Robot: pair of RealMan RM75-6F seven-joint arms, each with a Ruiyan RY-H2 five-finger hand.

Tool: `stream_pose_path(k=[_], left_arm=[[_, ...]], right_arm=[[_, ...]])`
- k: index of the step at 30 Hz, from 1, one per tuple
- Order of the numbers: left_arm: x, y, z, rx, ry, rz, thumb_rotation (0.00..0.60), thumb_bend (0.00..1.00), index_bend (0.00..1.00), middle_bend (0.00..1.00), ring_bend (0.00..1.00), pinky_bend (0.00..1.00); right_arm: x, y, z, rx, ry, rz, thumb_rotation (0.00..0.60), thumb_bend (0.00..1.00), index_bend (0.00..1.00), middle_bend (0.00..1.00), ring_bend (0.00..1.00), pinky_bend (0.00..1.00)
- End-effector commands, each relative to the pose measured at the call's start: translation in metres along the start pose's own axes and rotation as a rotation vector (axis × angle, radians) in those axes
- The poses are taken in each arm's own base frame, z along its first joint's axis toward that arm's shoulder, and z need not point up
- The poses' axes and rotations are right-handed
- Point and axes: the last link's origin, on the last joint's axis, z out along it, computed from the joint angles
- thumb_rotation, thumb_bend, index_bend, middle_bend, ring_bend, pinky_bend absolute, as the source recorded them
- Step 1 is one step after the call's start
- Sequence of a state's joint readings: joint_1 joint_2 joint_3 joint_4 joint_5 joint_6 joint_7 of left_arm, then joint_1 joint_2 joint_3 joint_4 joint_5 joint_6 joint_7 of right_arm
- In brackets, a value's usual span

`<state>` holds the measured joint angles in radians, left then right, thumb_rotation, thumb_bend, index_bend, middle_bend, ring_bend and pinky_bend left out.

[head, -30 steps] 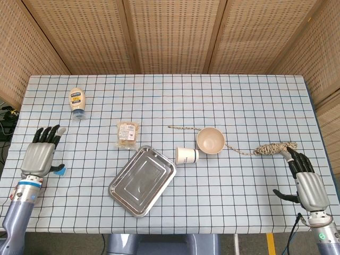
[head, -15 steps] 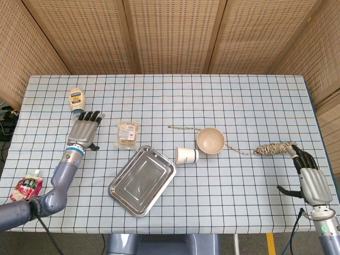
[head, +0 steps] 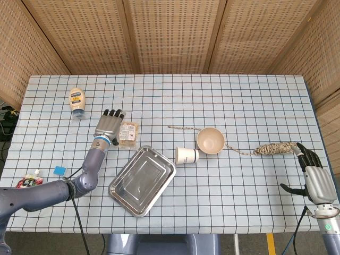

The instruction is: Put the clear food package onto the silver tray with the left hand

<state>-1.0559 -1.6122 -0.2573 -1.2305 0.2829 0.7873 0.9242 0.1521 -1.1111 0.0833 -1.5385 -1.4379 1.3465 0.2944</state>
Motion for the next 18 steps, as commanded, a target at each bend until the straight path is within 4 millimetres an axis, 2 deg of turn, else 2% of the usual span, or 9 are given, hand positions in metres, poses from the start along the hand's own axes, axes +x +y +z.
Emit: stream_pose_path(k=[1, 4, 6, 8, 10, 11, 13, 18], left_arm=[[-0.014, 0.018, 0.008, -0.018, -0.046, 0.016, 0.600, 0.00, 0.00, 0.00, 0.00, 0.00], [-0.020, 0.025, 0.014, -0.014, -0.050, 0.034, 0.600, 0.00, 0.00, 0.00, 0.00, 0.00], [-0.023, 0.029, 0.015, -0.014, -0.038, 0.038, 0.600, 0.03, 0.04, 0.00, 0.00, 0.03], [-0.022, 0.031, 0.016, -0.006, 0.008, 0.036, 0.600, 0.17, 0.21, 0.03, 0.06, 0.16], [-0.022, 0.031, 0.014, -0.004, 0.063, 0.024, 0.600, 0.34, 0.40, 0.17, 0.22, 0.33], [-0.022, 0.029, 0.013, -0.004, 0.083, 0.019, 0.600, 0.39, 0.48, 0.26, 0.29, 0.39], [-0.022, 0.023, 0.010, -0.006, 0.117, 0.012, 0.600, 0.43, 0.55, 0.33, 0.35, 0.43], [-0.010, 0.009, 0.000, -0.020, 0.173, -0.019, 0.600, 0.45, 0.59, 0.36, 0.37, 0.43]], right_arm=[[0.001, 0.001, 0.000, 0.001, 0.004, 0.003, 0.600, 0.04, 0.00, 0.00, 0.00, 0.00], [0.002, 0.001, -0.001, 0.006, 0.006, 0.006, 0.600, 0.04, 0.00, 0.00, 0.00, 0.00], [0.003, 0.000, -0.001, 0.012, 0.013, 0.009, 0.600, 0.04, 0.00, 0.00, 0.00, 0.00], [0.004, 0.000, -0.002, 0.015, 0.018, 0.011, 0.600, 0.04, 0.00, 0.00, 0.00, 0.00], [0.005, 0.000, -0.003, 0.019, 0.021, 0.011, 0.600, 0.04, 0.00, 0.00, 0.00, 0.00], [0.005, -0.001, -0.003, 0.020, 0.022, 0.012, 0.600, 0.04, 0.00, 0.00, 0.00, 0.00], [0.005, -0.001, -0.004, 0.025, 0.024, 0.012, 0.600, 0.04, 0.00, 0.00, 0.00, 0.00], [0.005, -0.005, -0.006, 0.038, 0.023, 0.009, 0.600, 0.04, 0.00, 0.00, 0.00, 0.00]])
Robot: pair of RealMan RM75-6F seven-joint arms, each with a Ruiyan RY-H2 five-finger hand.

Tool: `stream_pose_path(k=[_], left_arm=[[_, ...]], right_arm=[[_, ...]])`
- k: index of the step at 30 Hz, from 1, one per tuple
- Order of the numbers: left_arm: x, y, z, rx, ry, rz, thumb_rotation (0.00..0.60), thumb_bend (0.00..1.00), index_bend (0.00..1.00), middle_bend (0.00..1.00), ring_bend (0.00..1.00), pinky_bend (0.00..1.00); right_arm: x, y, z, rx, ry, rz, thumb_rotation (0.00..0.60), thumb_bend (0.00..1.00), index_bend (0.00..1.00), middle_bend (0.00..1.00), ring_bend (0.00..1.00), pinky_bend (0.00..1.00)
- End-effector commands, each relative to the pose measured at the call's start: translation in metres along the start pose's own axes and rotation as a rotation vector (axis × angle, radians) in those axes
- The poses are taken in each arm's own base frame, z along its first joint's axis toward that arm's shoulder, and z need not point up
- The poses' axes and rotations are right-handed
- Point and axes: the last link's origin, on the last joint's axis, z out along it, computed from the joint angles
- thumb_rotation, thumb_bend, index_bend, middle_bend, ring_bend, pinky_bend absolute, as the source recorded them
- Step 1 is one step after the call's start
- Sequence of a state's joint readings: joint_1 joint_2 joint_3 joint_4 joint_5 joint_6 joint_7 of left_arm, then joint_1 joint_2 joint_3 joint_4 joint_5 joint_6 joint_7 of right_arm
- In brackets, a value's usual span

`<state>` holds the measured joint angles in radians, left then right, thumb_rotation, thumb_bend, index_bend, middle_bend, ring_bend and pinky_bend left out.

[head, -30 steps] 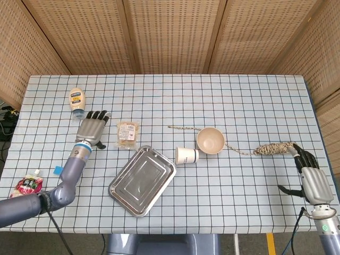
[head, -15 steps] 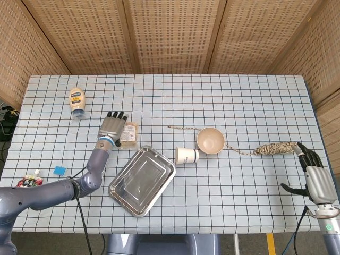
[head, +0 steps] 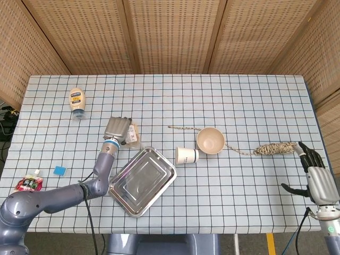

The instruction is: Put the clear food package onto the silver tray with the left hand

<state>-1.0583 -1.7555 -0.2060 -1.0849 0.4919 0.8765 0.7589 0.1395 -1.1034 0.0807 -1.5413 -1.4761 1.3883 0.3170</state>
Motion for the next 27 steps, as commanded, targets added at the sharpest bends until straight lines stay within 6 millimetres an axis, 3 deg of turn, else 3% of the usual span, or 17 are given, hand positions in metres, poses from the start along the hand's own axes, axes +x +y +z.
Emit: stream_pose_path(k=[1, 7, 12, 14, 22, 24, 27], left_arm=[[0.013, -0.017, -0.011, -0.002, 0.060, -0.044, 0.600, 0.45, 0.59, 0.36, 0.37, 0.43], [0.038, -0.028, -0.034, -0.056, 0.147, -0.058, 0.600, 0.45, 0.58, 0.36, 0.37, 0.43], [0.044, -0.019, -0.062, -0.166, 0.170, -0.080, 0.600, 0.45, 0.57, 0.35, 0.37, 0.42], [0.038, -0.006, -0.084, -0.270, 0.153, -0.086, 0.600, 0.45, 0.55, 0.34, 0.37, 0.42], [0.006, 0.015, -0.129, -0.464, 0.091, -0.028, 0.600, 0.44, 0.50, 0.30, 0.35, 0.40], [0.003, 0.015, -0.134, -0.480, 0.076, -0.026, 0.600, 0.38, 0.44, 0.23, 0.29, 0.37], [-0.001, 0.013, -0.142, -0.506, 0.030, -0.012, 0.600, 0.18, 0.26, 0.05, 0.12, 0.25]], right_arm=[[-0.001, -0.001, -0.001, 0.005, -0.002, -0.003, 0.600, 0.04, 0.00, 0.00, 0.00, 0.00], [-0.001, -0.004, -0.002, 0.010, 0.001, -0.009, 0.600, 0.04, 0.01, 0.00, 0.00, 0.00], [0.000, -0.005, -0.003, 0.014, 0.006, -0.016, 0.600, 0.04, 0.02, 0.00, 0.00, 0.00], [-0.001, -0.006, -0.003, 0.013, 0.004, -0.020, 0.600, 0.04, 0.02, 0.00, 0.00, 0.00], [-0.005, -0.007, -0.003, 0.014, -0.005, -0.032, 0.600, 0.04, 0.02, 0.00, 0.00, 0.00], [-0.004, -0.007, -0.004, 0.014, -0.002, -0.032, 0.600, 0.04, 0.02, 0.00, 0.00, 0.00], [-0.003, -0.008, -0.004, 0.015, 0.003, -0.031, 0.600, 0.04, 0.02, 0.00, 0.00, 0.00]])
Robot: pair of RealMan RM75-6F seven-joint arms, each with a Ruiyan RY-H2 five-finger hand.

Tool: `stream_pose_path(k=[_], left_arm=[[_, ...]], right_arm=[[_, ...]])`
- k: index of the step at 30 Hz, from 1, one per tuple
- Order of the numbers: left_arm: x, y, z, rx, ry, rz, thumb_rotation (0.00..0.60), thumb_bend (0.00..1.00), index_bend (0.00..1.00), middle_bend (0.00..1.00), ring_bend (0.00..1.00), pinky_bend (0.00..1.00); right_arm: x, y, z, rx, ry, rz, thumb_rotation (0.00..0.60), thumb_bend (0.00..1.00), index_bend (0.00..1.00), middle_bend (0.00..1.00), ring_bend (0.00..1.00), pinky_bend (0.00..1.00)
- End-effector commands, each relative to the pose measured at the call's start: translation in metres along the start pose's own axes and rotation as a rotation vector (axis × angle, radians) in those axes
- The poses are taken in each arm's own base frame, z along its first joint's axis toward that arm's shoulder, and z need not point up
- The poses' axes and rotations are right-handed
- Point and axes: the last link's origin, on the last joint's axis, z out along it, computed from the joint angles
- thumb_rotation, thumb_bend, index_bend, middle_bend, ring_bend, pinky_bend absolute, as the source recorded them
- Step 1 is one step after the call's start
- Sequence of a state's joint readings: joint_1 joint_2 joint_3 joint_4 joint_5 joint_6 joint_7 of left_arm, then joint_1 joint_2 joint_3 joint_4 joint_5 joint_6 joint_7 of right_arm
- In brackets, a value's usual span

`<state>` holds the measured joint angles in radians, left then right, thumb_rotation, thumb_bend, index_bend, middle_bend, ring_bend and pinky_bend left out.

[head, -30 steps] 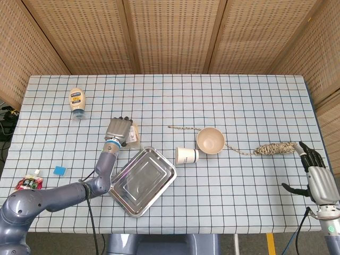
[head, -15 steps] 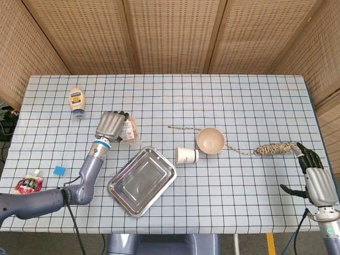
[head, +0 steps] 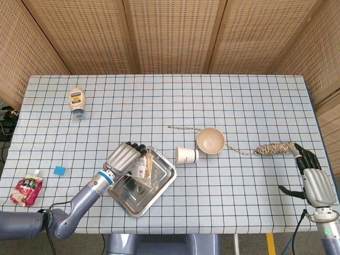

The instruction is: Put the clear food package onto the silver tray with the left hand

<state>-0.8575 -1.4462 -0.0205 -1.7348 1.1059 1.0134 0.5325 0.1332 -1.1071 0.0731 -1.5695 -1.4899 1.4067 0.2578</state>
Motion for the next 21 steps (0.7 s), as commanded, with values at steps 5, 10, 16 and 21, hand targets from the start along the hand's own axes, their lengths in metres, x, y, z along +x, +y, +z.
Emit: stream_pose_path(k=[5, 10, 16, 21], left_arm=[[0.001, -0.006, -0.018, -0.017, -0.052, -0.016, 0.600, 0.04, 0.05, 0.00, 0.00, 0.00], [0.006, -0.019, -0.031, 0.023, -0.033, -0.048, 0.600, 0.03, 0.01, 0.00, 0.00, 0.00], [0.009, -0.040, -0.059, 0.113, 0.066, -0.043, 0.600, 0.03, 0.01, 0.00, 0.00, 0.00], [-0.003, -0.074, -0.117, 0.311, 0.191, 0.005, 0.600, 0.04, 0.00, 0.00, 0.00, 0.00]], right_arm=[[0.002, -0.002, -0.002, 0.010, 0.008, 0.000, 0.600, 0.04, 0.02, 0.00, 0.00, 0.00], [0.003, -0.004, -0.003, 0.018, 0.009, 0.000, 0.600, 0.04, 0.02, 0.00, 0.00, 0.00], [0.002, -0.006, -0.005, 0.020, 0.005, -0.005, 0.600, 0.04, 0.02, 0.00, 0.00, 0.00], [0.000, -0.008, -0.007, 0.026, -0.003, -0.011, 0.600, 0.04, 0.02, 0.00, 0.00, 0.00]])
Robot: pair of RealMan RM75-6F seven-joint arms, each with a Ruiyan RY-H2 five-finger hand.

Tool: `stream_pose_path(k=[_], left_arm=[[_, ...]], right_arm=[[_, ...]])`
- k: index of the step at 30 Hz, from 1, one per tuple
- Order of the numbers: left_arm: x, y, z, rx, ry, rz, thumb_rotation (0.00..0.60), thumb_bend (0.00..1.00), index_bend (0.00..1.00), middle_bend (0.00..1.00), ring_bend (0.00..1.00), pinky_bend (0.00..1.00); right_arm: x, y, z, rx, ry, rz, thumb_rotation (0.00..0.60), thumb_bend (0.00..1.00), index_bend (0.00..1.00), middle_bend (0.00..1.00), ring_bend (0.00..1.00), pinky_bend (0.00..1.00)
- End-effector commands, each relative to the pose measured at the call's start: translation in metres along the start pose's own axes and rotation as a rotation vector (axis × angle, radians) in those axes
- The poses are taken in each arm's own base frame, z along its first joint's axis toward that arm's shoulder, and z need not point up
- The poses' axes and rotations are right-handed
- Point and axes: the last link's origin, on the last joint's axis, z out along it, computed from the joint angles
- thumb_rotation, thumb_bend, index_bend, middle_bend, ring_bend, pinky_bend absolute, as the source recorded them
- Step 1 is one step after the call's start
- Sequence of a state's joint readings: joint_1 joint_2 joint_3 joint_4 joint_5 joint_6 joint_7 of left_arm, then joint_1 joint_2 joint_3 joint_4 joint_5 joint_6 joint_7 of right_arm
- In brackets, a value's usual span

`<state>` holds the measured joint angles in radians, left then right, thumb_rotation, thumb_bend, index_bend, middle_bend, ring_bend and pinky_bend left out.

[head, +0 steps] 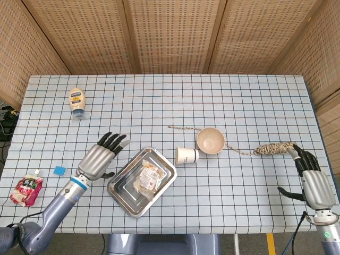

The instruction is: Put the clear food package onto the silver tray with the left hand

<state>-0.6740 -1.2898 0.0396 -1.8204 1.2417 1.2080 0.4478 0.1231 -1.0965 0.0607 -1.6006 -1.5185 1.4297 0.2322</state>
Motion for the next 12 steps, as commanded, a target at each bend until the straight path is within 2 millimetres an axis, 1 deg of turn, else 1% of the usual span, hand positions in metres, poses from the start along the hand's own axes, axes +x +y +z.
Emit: stream_pose_path(k=[1, 4, 7, 8, 10, 12], left_arm=[[-0.007, -0.042, -0.059, 0.191, 0.105, 0.042, 0.600, 0.04, 0.00, 0.00, 0.00, 0.00], [-0.016, -0.065, -0.099, 0.319, 0.131, 0.041, 0.600, 0.04, 0.00, 0.00, 0.00, 0.00], [-0.022, -0.075, -0.123, 0.388, 0.152, 0.023, 0.600, 0.04, 0.00, 0.00, 0.00, 0.00], [-0.025, -0.080, -0.134, 0.420, 0.159, 0.012, 0.600, 0.04, 0.00, 0.00, 0.00, 0.00], [-0.028, -0.085, -0.149, 0.452, 0.166, 0.001, 0.600, 0.04, 0.00, 0.00, 0.00, 0.00], [-0.031, -0.089, -0.159, 0.476, 0.168, -0.006, 0.600, 0.04, 0.00, 0.00, 0.00, 0.00]], right_arm=[[-0.001, -0.002, -0.001, 0.006, -0.006, -0.002, 0.600, 0.04, 0.02, 0.00, 0.00, 0.00], [-0.004, -0.006, -0.003, 0.015, -0.018, -0.008, 0.600, 0.04, 0.02, 0.00, 0.00, 0.00], [-0.006, -0.009, -0.004, 0.025, -0.026, -0.008, 0.600, 0.04, 0.02, 0.00, 0.00, 0.00], [-0.006, -0.010, -0.005, 0.030, -0.028, -0.008, 0.600, 0.04, 0.02, 0.00, 0.00, 0.00], [-0.006, -0.012, -0.006, 0.037, -0.030, -0.009, 0.600, 0.04, 0.02, 0.00, 0.00, 0.00], [-0.006, -0.013, -0.007, 0.042, -0.030, -0.008, 0.600, 0.04, 0.02, 0.00, 0.00, 0.00]])
